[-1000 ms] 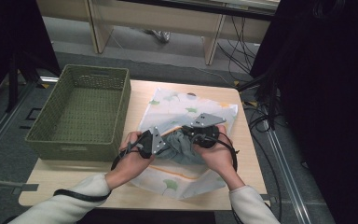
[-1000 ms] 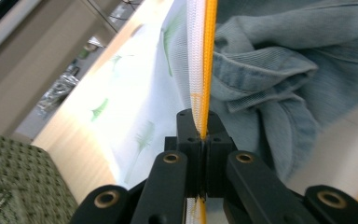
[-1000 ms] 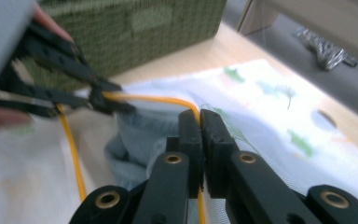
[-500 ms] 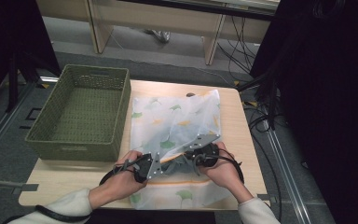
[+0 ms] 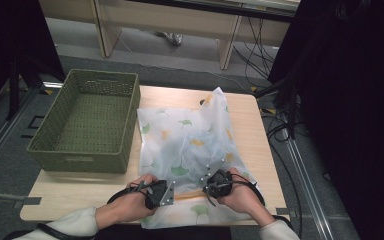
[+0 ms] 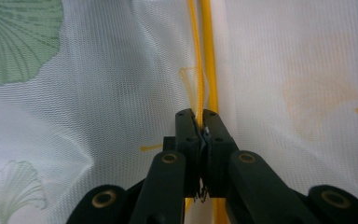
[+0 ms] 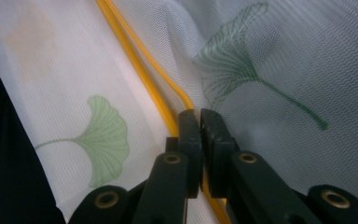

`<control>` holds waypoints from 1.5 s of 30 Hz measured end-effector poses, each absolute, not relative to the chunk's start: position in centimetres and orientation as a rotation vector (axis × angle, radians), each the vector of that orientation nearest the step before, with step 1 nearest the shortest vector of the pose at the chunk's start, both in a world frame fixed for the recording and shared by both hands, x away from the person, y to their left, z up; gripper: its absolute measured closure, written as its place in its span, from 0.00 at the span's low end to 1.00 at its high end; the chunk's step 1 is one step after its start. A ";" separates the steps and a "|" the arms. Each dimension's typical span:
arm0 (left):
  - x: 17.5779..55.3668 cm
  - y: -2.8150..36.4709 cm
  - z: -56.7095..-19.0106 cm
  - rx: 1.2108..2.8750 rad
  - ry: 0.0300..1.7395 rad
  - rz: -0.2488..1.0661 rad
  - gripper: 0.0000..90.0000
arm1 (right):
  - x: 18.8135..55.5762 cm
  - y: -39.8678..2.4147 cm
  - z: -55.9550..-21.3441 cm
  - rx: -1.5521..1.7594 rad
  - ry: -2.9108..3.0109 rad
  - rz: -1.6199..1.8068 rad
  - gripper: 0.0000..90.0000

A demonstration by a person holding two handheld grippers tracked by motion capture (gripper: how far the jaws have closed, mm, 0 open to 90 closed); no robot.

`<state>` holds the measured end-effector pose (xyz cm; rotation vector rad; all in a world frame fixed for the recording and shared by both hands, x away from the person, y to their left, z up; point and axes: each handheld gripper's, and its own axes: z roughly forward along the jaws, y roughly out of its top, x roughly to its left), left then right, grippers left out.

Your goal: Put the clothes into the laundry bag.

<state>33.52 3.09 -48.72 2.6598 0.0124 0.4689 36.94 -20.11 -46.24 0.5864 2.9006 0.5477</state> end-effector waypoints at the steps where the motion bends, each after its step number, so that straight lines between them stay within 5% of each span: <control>1: 33.5 3.0 -48.8 2.664 0.010 0.469 0.96 | 37.1 -20.1 -46.5 0.574 2.900 0.545 0.98; 35: 40.5 4.1 -49.1 2.709 0.324 0.624 0.94 | 43.0 -18.4 -47.1 0.719 2.787 0.656 0.94; 45: 38.1 5.7 -47.0 2.506 0.334 0.526 0.57 | 40.7 -19.6 -45.8 0.724 2.778 0.752 0.69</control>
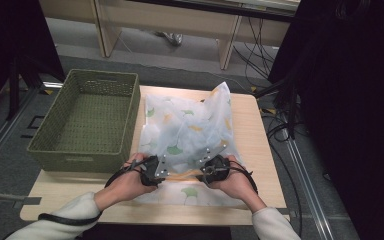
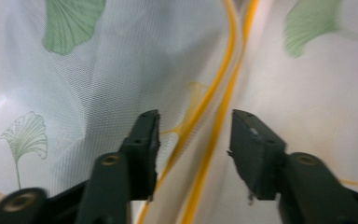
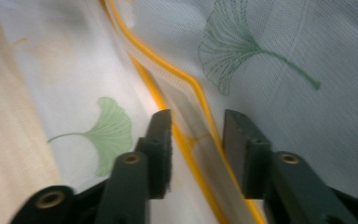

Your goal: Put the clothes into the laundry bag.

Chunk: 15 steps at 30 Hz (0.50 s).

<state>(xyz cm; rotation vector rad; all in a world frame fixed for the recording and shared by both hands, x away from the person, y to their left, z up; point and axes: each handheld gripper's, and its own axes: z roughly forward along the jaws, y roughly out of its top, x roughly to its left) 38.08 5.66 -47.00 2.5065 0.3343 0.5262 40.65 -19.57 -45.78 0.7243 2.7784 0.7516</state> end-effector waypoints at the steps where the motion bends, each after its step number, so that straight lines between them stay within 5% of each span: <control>1: 37.8 6.0 -46.7 2.482 0.327 0.517 0.54 | 40.4 -19.8 -45.6 0.716 2.771 0.763 0.66; 6: 36.1 8.0 -45.1 2.353 0.358 0.491 0.45 | 39.3 -21.1 -44.9 0.719 2.742 0.863 0.58; 15: 35.5 12.8 -42.9 2.121 0.468 0.561 0.44 | 38.0 -24.9 -42.6 0.905 2.437 1.125 0.51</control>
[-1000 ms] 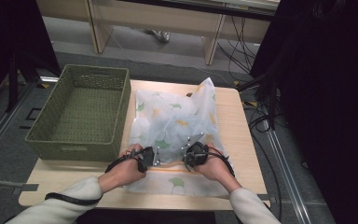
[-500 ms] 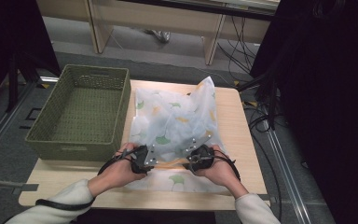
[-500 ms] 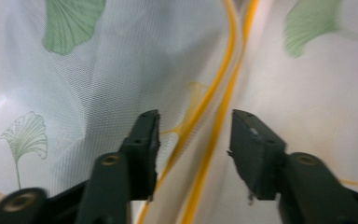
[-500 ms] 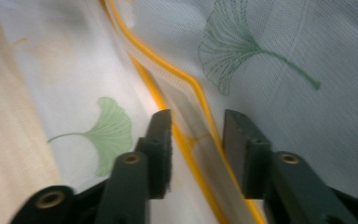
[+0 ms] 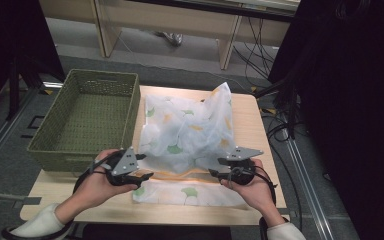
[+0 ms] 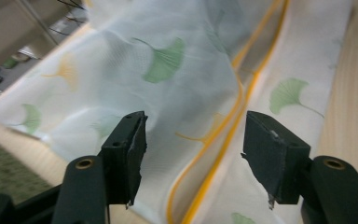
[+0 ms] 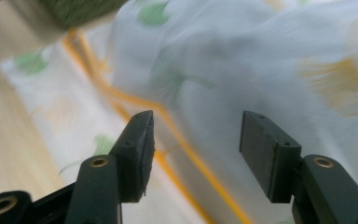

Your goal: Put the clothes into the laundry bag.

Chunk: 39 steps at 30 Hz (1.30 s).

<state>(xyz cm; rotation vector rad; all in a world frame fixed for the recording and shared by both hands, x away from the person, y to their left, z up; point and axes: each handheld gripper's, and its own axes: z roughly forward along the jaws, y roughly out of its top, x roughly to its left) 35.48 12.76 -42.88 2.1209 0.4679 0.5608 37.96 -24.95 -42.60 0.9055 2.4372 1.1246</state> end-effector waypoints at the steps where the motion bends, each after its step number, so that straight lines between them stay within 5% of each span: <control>1: 35.5 13.2 -42.8 2.108 0.481 0.565 0.46 | 38.0 -25.3 -42.4 0.914 2.410 1.150 0.52; 4: 35.1 13.6 -43.1 2.129 0.483 0.579 0.56 | 38.1 -26.6 -41.7 1.012 2.263 1.142 0.63; 9: 35.0 12.9 -44.8 2.209 0.466 0.540 0.57 | 39.0 -29.2 -42.2 1.244 2.134 0.834 0.75; 17: 35.3 13.0 -45.2 2.231 0.487 0.535 0.56 | 39.8 -30.9 -43.8 1.404 2.212 0.751 0.69; 39: 35.2 14.4 -45.1 2.190 0.518 0.580 0.55 | 39.4 -30.2 -45.5 1.458 2.382 0.738 0.77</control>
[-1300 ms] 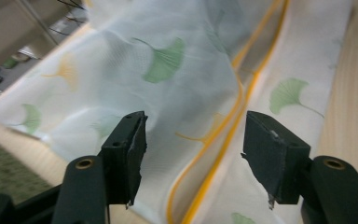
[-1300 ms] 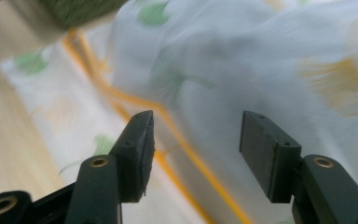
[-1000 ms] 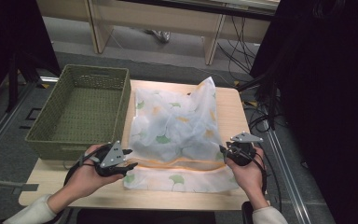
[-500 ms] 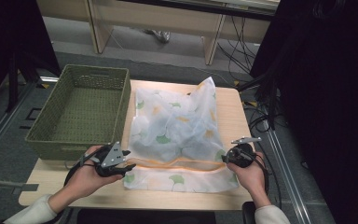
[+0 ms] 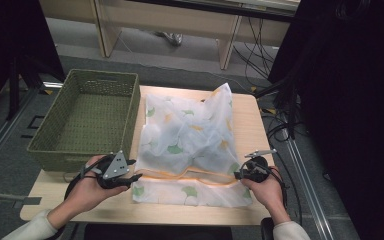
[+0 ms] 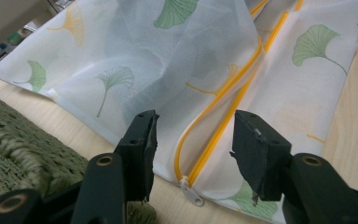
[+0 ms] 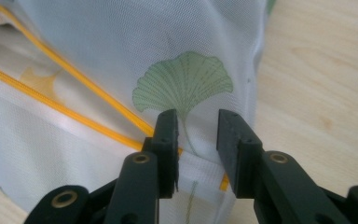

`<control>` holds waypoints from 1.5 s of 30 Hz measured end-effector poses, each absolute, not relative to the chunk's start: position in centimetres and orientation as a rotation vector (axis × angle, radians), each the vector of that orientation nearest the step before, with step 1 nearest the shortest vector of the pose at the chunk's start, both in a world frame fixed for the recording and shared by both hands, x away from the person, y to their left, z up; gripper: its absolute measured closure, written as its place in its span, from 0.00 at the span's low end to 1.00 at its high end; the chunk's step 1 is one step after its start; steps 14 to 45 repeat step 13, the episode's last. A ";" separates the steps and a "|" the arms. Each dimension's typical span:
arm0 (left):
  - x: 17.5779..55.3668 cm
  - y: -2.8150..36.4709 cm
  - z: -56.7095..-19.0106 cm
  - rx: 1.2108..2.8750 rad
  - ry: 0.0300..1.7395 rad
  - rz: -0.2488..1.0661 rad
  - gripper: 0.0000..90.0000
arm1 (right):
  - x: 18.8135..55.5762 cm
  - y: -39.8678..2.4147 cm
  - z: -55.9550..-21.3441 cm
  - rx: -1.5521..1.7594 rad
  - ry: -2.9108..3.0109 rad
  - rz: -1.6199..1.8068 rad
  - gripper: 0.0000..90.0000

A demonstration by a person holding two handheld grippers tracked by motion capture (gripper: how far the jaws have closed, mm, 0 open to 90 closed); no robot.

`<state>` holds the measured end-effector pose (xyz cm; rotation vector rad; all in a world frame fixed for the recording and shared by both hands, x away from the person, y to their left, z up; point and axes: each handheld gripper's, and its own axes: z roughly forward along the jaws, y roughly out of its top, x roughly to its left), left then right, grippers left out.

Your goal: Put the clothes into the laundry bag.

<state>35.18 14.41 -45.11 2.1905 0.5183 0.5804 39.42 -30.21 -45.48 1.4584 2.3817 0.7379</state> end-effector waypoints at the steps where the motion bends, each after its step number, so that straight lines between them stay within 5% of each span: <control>1: 35.2 14.4 -45.1 2.189 0.516 0.586 0.55 | 39.4 -30.3 -45.4 1.452 2.368 0.741 0.77; 12: 34.1 15.4 -45.1 2.104 0.578 0.582 0.48 | 38.3 -31.9 -43.5 1.426 2.072 0.868 0.58; 45: 34.0 15.5 -45.1 2.101 0.577 0.584 0.48 | 38.3 -31.9 -43.4 1.423 2.062 0.873 0.58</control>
